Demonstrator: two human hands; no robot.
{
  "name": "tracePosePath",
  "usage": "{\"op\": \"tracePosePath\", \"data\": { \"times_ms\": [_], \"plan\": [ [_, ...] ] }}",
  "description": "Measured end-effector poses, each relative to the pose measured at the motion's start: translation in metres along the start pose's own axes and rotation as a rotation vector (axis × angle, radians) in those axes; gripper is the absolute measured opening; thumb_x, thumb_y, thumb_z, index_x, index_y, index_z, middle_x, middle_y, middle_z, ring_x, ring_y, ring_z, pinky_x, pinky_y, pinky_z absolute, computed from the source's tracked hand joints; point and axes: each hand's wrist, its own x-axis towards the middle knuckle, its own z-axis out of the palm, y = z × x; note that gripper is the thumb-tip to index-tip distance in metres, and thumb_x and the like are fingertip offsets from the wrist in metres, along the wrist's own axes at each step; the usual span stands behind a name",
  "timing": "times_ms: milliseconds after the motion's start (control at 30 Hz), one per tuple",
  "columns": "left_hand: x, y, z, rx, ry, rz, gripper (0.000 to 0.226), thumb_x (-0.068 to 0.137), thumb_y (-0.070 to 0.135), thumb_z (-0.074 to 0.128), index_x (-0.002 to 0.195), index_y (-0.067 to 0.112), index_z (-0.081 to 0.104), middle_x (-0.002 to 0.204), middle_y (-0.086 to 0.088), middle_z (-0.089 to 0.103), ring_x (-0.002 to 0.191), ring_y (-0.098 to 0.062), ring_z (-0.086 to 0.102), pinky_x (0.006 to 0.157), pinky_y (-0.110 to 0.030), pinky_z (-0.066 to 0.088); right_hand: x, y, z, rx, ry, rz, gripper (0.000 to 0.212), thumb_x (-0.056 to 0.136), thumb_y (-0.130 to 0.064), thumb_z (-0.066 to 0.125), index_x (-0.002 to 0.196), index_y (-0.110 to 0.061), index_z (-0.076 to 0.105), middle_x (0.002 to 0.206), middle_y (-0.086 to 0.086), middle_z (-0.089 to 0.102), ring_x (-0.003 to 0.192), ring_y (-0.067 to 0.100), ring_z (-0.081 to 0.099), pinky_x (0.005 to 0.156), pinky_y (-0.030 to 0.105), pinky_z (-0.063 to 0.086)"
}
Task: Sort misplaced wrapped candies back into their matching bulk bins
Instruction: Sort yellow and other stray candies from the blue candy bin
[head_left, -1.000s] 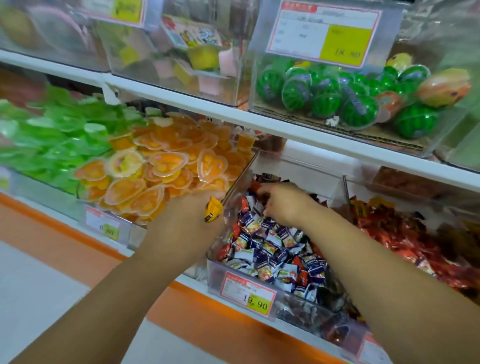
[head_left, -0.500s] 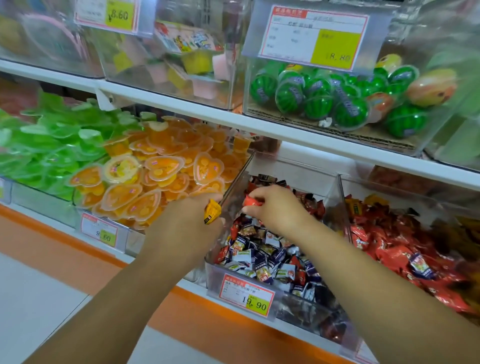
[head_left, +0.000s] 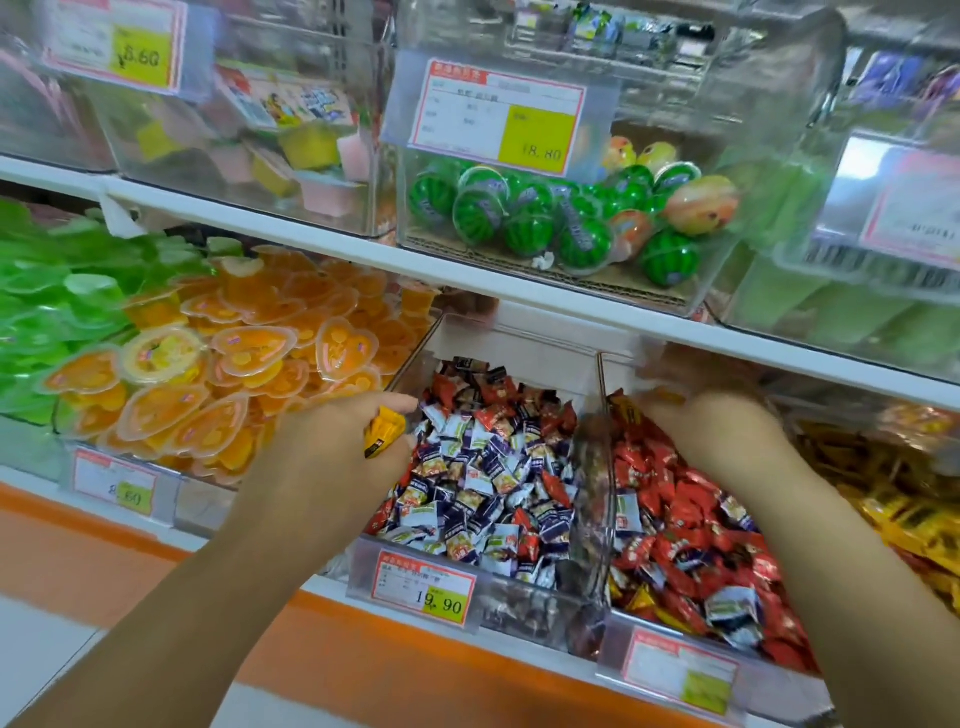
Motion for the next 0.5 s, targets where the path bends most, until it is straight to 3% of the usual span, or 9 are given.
{"op": "tracePosePath", "data": {
  "times_ms": [67,100,167,233,300,400,500],
  "plan": [
    [-0.001,-0.001,-0.002,0.010,-0.007,-0.009,0.029,0.090,0.035,0.062,0.118,0.042,0.061,0.040,0.010,0.043,0.031,-0.005,0.040,0.032,-0.015,0.025,-0.002,-0.026,0.012,0.048,-0.015,-0.165,0.021,0.095,-0.035,0.056,0.115,-0.034,0.062,0.104,-0.009,0.058,0.068,0.002,0.051,0.059,0.010,0.036],
    [-0.001,-0.001,-0.003,0.012,-0.016,-0.018,0.030,0.091,0.035,0.061,0.120,0.043,0.060,0.042,0.011,0.043,0.031,-0.004,0.041,0.031,-0.014,0.024,0.001,-0.040,0.020,0.046,-0.091,-0.253,0.021,0.096,-0.033,0.054,0.115,-0.033,0.064,0.108,-0.012,0.059,0.074,-0.001,0.053,0.062,0.007,0.035],
    [0.000,-0.006,-0.004,0.027,-0.036,-0.027,0.031,0.091,0.037,0.060,0.121,0.045,0.058,0.049,0.012,0.051,0.031,-0.004,0.042,0.033,-0.013,0.023,0.018,-0.062,0.042,-0.041,-0.290,-0.359,0.026,0.098,-0.028,0.053,0.122,-0.029,0.063,0.127,-0.008,0.059,0.103,0.006,0.057,0.081,0.012,0.036],
    [0.001,-0.010,-0.006,0.042,-0.054,-0.027,0.031,0.091,0.038,0.059,0.121,0.045,0.057,0.047,0.013,0.054,0.032,-0.005,0.041,0.036,-0.020,0.025,0.040,-0.074,0.063,-0.178,-0.424,-0.379,0.034,0.098,-0.023,0.053,0.132,-0.024,0.056,0.140,-0.001,0.051,0.119,0.016,0.052,0.091,0.020,0.037],
    [0.001,-0.013,-0.007,0.046,-0.068,-0.034,0.032,0.091,0.038,0.058,0.123,0.045,0.056,0.040,0.018,0.049,0.033,-0.005,0.041,0.040,-0.023,0.024,0.058,-0.076,0.084,-0.293,-0.482,-0.364,0.040,0.096,-0.018,0.055,0.136,-0.023,0.051,0.142,0.005,0.047,0.114,0.022,0.052,0.087,0.026,0.043],
    [0.002,-0.019,-0.007,0.035,-0.068,-0.057,0.035,0.091,0.038,0.058,0.125,0.046,0.054,0.037,0.009,0.042,0.033,-0.004,0.041,0.041,-0.022,0.025,0.071,-0.072,0.101,-0.371,-0.516,-0.346,0.037,0.094,-0.012,0.055,0.130,-0.021,0.055,0.133,0.007,0.052,0.096,0.020,0.055,0.070,0.026,0.044],
    [0.004,-0.023,-0.007,0.042,-0.081,-0.062,0.036,0.091,0.039,0.057,0.126,0.047,0.053,0.039,0.010,0.044,0.034,-0.004,0.042,0.038,-0.018,0.024,0.078,-0.068,0.097,-0.229,-0.401,-0.317,0.025,0.096,-0.024,0.054,0.118,-0.016,0.061,0.122,0.006,0.058,0.100,0.021,0.054,0.077,0.027,0.040]
  ]
}}
